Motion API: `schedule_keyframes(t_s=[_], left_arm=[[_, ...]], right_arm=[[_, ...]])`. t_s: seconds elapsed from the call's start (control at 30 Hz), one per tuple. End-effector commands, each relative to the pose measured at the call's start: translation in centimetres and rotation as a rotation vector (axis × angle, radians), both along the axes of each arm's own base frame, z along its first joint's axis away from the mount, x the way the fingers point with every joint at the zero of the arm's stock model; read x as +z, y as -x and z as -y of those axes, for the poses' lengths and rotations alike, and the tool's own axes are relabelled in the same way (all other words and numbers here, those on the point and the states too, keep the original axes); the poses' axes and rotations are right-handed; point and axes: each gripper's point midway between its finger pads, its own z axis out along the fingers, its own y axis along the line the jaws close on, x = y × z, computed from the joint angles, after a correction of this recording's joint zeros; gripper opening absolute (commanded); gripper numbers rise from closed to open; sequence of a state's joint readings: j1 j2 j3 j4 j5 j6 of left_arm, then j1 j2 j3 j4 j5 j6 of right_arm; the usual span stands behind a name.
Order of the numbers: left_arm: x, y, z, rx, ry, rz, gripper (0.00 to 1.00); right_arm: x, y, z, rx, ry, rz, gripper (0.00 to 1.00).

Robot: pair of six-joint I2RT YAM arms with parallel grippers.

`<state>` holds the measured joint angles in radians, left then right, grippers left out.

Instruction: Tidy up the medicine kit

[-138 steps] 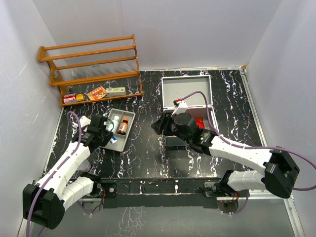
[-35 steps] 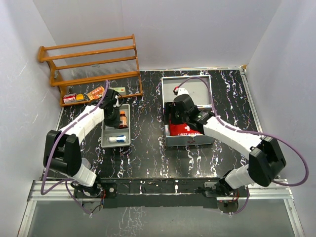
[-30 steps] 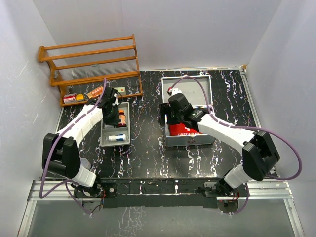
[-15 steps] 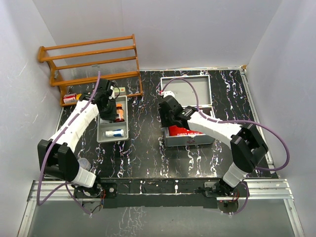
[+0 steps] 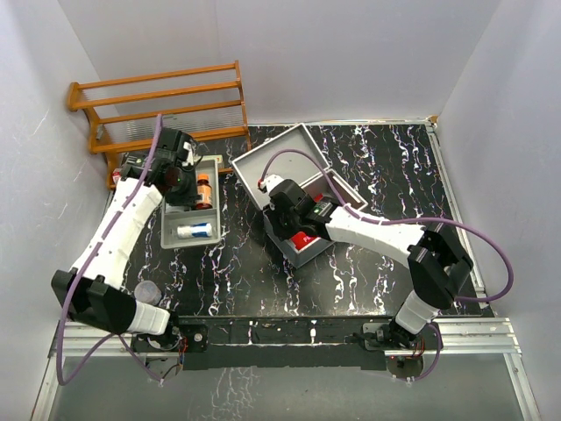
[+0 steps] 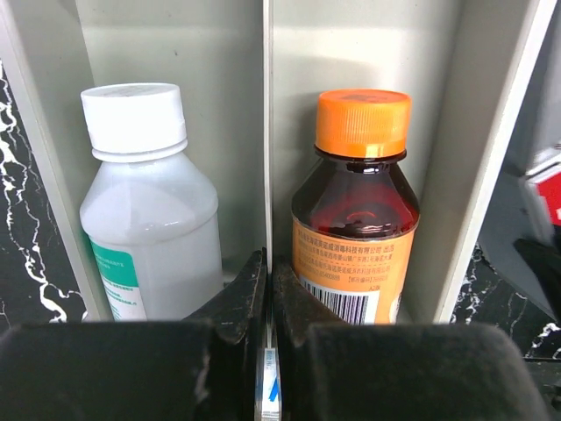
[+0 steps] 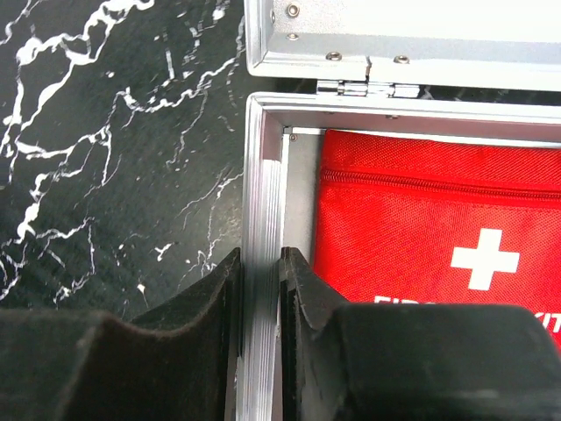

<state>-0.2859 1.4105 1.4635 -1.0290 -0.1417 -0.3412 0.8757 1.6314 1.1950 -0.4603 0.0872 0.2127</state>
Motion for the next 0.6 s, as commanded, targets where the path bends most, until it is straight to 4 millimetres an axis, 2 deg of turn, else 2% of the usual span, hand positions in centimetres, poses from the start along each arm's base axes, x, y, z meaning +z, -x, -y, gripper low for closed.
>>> schedule_keyframes(t_s=[0.0,0.27,0.43,0.57], left_arm=[[5.5,1.3,-0.9,0.024,0.024,0.138,0.00],[8.6,2.3,-1.5,0.022,0.014,0.174,0.00],[10.2,2.0,-0.4,-0.037,0.061,0.200,0.00],[10.4,1.7,0.8,-0.076,0.114,0.202,0.00]], right_arm=[[2.3,1.5,-2.7,0.193,-0.095,0.032,0.16],[1.4,4.9,-4.2,0.355,-0.079,0.003,0.16],[1.3,7.5,-5.6,0.468,-0.097,-0.021,0.19],[2.6,7.3,-6.2,0.441,-0.127,-0.005,0.28]])
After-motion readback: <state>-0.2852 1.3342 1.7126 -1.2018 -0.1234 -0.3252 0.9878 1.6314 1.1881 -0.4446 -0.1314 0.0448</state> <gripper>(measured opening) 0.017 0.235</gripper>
